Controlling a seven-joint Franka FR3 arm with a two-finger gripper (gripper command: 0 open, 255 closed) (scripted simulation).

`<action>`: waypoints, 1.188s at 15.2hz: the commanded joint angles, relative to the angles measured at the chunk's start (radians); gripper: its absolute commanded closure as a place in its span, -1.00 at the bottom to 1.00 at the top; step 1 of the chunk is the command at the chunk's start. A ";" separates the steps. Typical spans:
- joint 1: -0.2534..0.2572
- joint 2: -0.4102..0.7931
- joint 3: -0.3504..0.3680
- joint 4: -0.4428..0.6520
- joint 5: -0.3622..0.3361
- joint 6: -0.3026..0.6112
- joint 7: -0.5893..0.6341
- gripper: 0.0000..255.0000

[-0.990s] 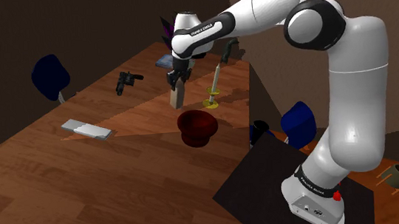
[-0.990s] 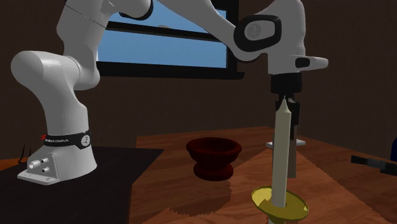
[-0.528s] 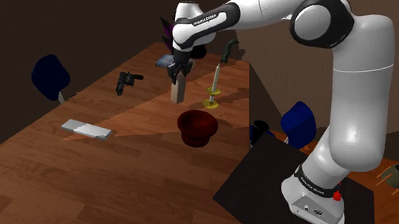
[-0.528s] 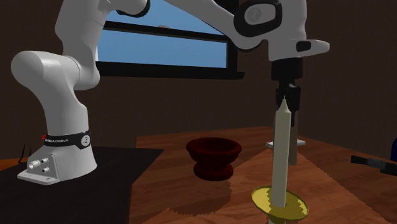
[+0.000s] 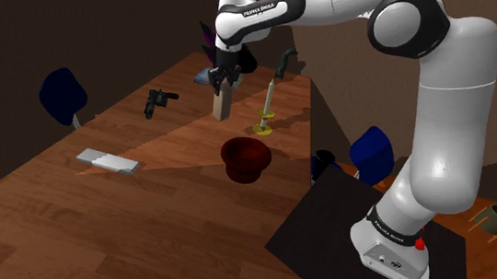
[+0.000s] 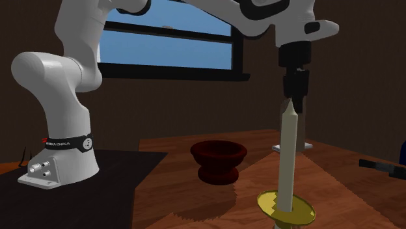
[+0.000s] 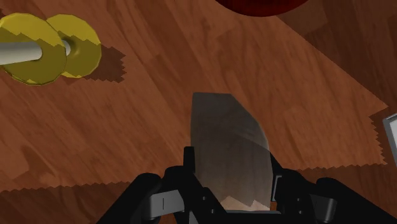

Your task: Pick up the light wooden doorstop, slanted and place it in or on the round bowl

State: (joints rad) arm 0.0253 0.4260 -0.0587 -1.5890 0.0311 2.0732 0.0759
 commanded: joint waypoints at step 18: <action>0.053 -0.393 0.021 -0.355 -0.031 -0.036 0.081 1.00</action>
State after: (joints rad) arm 0.0710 0.0769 -0.0424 -1.8904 0.0038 2.0256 0.1441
